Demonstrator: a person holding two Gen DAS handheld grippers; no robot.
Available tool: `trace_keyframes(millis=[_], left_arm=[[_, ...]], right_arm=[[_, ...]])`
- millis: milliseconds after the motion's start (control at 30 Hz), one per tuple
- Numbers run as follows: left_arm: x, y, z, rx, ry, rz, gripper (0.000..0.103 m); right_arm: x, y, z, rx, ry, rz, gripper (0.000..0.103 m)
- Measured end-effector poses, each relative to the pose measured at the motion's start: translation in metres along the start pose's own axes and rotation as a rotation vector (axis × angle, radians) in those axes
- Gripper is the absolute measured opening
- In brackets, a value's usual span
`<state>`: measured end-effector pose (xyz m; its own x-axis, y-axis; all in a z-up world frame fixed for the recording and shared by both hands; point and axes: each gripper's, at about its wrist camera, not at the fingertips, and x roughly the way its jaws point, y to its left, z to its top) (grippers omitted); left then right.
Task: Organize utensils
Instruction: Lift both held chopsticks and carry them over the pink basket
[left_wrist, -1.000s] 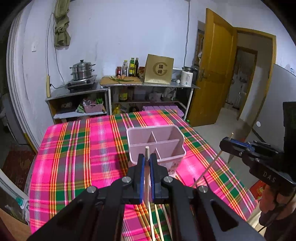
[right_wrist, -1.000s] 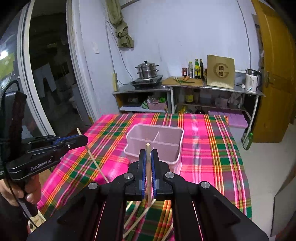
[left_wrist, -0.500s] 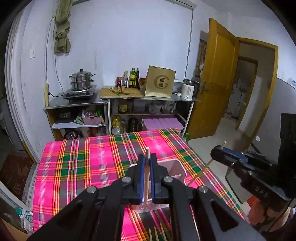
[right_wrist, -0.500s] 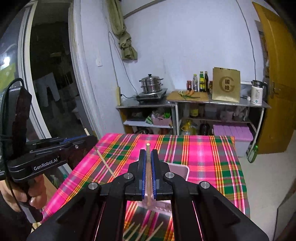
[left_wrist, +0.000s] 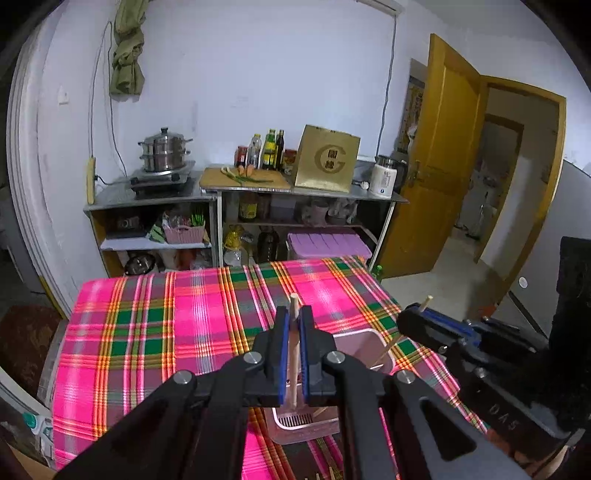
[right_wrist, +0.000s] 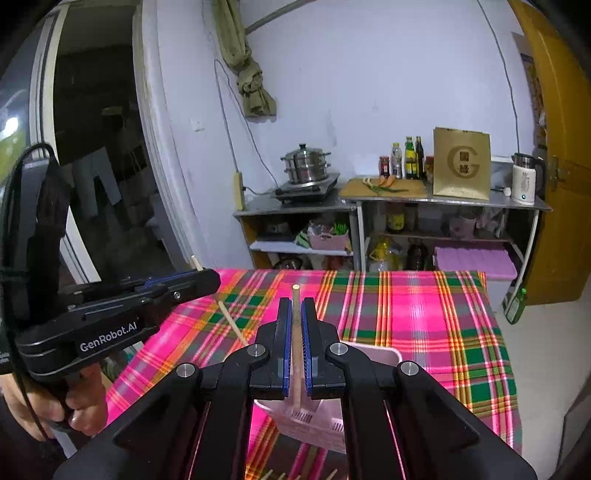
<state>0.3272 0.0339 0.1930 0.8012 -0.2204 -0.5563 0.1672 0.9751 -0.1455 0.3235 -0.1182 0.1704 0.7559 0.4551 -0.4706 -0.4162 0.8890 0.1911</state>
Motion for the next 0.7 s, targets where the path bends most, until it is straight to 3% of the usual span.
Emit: trace_keyframes(millis=[300,600,700], left_arm=[[0.028,0.011,-0.027,-0.022,0.049,-0.016,0.006],[0.031,0.01,-0.043,-0.018,0.065,-0.022,0.006],[0.031,0.009,-0.045,-0.012,0.077,-0.008,0.013]], right_arm=[[0.035,-0.013,-0.028,0.022,0.06,-0.011,0.005],[0.04,-0.018,-0.045,0.038,0.089,-0.018,0.005],[0.039,-0.019,-0.046,0.039,0.1,-0.019,0.005]])
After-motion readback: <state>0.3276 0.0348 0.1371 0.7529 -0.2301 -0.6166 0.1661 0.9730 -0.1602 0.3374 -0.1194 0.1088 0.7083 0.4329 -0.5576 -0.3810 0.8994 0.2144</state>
